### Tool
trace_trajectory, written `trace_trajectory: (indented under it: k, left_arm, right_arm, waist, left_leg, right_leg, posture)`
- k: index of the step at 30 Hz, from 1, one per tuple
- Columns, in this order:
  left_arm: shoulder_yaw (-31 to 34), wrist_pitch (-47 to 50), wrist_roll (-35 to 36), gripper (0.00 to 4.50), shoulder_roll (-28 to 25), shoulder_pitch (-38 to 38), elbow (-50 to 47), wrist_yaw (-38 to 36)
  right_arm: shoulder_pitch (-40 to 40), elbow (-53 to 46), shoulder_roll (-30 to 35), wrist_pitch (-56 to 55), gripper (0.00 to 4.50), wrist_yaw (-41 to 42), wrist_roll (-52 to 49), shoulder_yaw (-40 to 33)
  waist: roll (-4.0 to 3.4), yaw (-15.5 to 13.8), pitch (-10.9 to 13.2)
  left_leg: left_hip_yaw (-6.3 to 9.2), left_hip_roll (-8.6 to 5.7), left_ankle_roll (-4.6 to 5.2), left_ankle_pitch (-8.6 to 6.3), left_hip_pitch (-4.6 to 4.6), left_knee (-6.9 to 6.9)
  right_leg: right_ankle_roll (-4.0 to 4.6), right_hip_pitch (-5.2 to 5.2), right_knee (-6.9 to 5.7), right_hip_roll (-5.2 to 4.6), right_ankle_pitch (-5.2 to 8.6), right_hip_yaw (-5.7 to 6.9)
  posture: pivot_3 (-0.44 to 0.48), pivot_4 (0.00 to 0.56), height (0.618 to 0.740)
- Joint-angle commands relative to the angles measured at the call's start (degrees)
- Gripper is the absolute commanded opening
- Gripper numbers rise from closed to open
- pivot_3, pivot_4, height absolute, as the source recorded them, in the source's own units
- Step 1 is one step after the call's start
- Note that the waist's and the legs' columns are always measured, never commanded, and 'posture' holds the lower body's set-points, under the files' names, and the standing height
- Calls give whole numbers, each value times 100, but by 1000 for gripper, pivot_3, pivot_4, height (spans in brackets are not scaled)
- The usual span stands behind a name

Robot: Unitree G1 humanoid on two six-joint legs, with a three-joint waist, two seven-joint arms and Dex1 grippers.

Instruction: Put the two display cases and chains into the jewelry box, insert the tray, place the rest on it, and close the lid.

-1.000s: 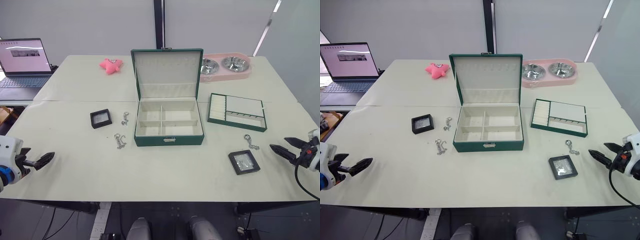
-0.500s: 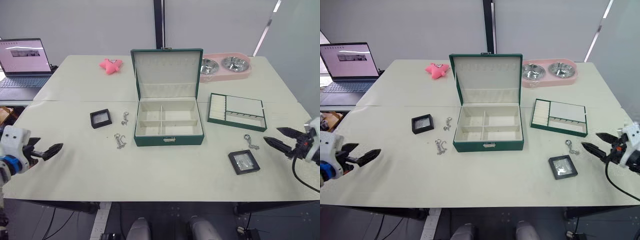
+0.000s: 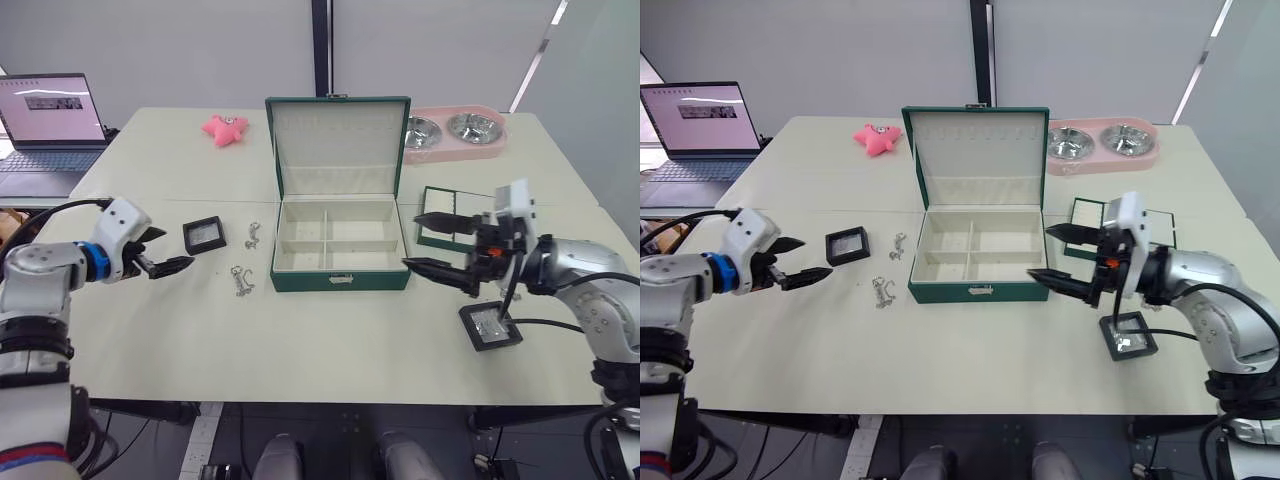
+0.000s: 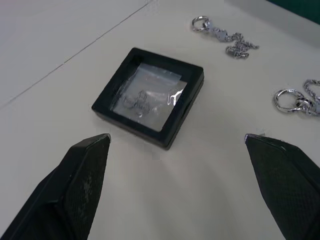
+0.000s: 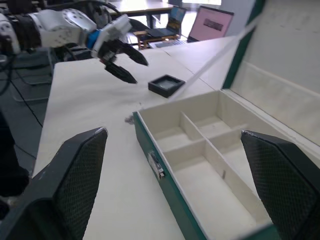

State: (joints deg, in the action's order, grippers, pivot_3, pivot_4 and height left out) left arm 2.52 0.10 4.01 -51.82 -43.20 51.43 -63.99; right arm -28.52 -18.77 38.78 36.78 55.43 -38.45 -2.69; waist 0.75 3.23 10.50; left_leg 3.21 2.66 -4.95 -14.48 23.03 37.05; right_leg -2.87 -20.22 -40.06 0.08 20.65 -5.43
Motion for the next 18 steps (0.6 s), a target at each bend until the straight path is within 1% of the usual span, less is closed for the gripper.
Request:
trace_trajectory:
  k: [1,6,15,18]
  left_arm:
    - [-249,-440,-333,4462,144,-429,562,-31]
    - [-457,-795,-640,4462,356,-699,1120,80]
    - [-429,-954,-730,4462,531,-835,1554,262]
    - [-422,-965,-742,3905,549,-834,1576,276]
  right_arm:
    - [-182,-286,-149,35,4500,-203,-1,156]
    - [-118,-334,-257,14,4500,-341,59,264]
    - [10,-463,-298,60,4500,-498,9,251]
    - [21,-503,-312,88,4500,-526,-8,256]
  waist:
    - [0,1,0]
    - [3,3,0]
    - [3,9,0]
    - [3,9,0]
  left_leg:
    - [1,0,0,0,1,0]
    - [5,1,0,0,4,0]
    - [7,1,0,0,3,0]
    - [8,1,0,0,3,0]
  right_leg:
    - [0,-1,1,0,0,1]
    - [0,-6,-1,0,0,5]
    - [0,-7,-6,0,0,6]
    - [0,-6,-6,0,0,7]
  posture:
    - [0,150,740]
    - [0,150,740]
    - [0,150,740]
    - [0,150,740]
